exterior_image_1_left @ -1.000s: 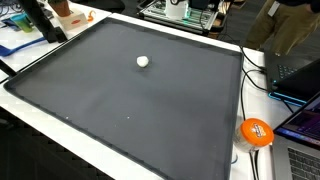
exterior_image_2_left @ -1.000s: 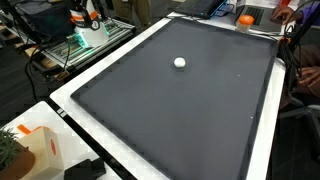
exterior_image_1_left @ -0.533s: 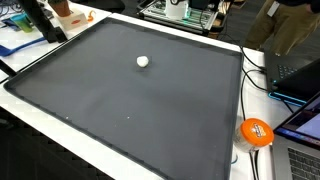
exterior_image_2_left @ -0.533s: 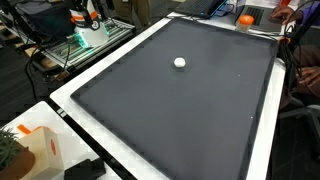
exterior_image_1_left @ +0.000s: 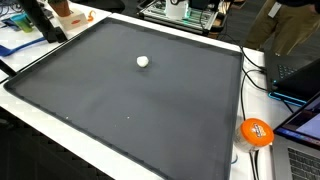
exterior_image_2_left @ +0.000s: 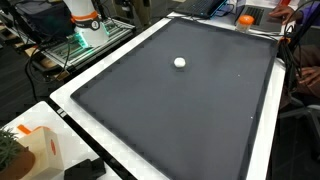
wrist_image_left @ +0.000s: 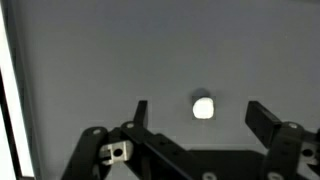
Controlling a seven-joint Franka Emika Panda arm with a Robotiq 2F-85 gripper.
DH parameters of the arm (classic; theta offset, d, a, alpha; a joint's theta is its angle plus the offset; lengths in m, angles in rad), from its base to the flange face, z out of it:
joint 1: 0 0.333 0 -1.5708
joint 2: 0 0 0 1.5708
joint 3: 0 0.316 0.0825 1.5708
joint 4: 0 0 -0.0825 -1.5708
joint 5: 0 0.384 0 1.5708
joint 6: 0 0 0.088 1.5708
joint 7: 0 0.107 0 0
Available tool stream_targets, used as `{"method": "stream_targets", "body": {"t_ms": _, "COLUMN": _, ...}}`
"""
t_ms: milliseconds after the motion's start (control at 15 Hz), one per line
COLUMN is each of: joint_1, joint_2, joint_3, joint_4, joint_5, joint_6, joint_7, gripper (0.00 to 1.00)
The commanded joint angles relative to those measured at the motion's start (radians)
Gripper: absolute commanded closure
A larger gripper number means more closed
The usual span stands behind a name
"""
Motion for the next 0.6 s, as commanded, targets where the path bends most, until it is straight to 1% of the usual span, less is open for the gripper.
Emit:
{"method": "stream_targets", "body": {"t_ms": 0, "joint_1": 0.022, "joint_2": 0.121, "joint_3": 0.050, "joint_4": 0.008, "joint_5": 0.026, "joint_6": 0.174, "joint_7": 0.105, "gripper": 0.00}}
{"method": "stream_targets", "body": {"t_ms": 133, "joint_1": 0.022, "joint_2": 0.216, "joint_3": 0.061, "joint_4": 0.030, "joint_5": 0.045, "joint_6": 0.257, "joint_7": 0.155, "gripper": 0.00}}
{"method": "stream_targets", "body": {"t_ms": 200, "joint_1": 0.023, "joint_2": 0.262, "joint_3": 0.061, "joint_4": 0.050, "joint_5": 0.063, "joint_6": 0.248, "joint_7": 0.158, "gripper": 0.00}}
{"method": "stream_targets", "body": {"t_ms": 267, "joint_1": 0.020, "joint_2": 0.165, "joint_3": 0.066, "joint_4": 0.009, "joint_5": 0.032, "joint_6": 0.226, "joint_7": 0.137, "gripper": 0.00}}
{"method": "stream_targets", "body": {"t_ms": 400, "joint_1": 0.019, "joint_2": 0.210, "joint_3": 0.068, "joint_4": 0.022, "joint_5": 0.034, "joint_6": 0.237, "joint_7": 0.139, "gripper": 0.00}}
{"method": "stream_targets", "body": {"t_ms": 533, "joint_1": 0.019, "joint_2": 0.199, "joint_3": 0.068, "joint_4": 0.024, "joint_5": 0.034, "joint_6": 0.237, "joint_7": 0.139, "gripper": 0.00}}
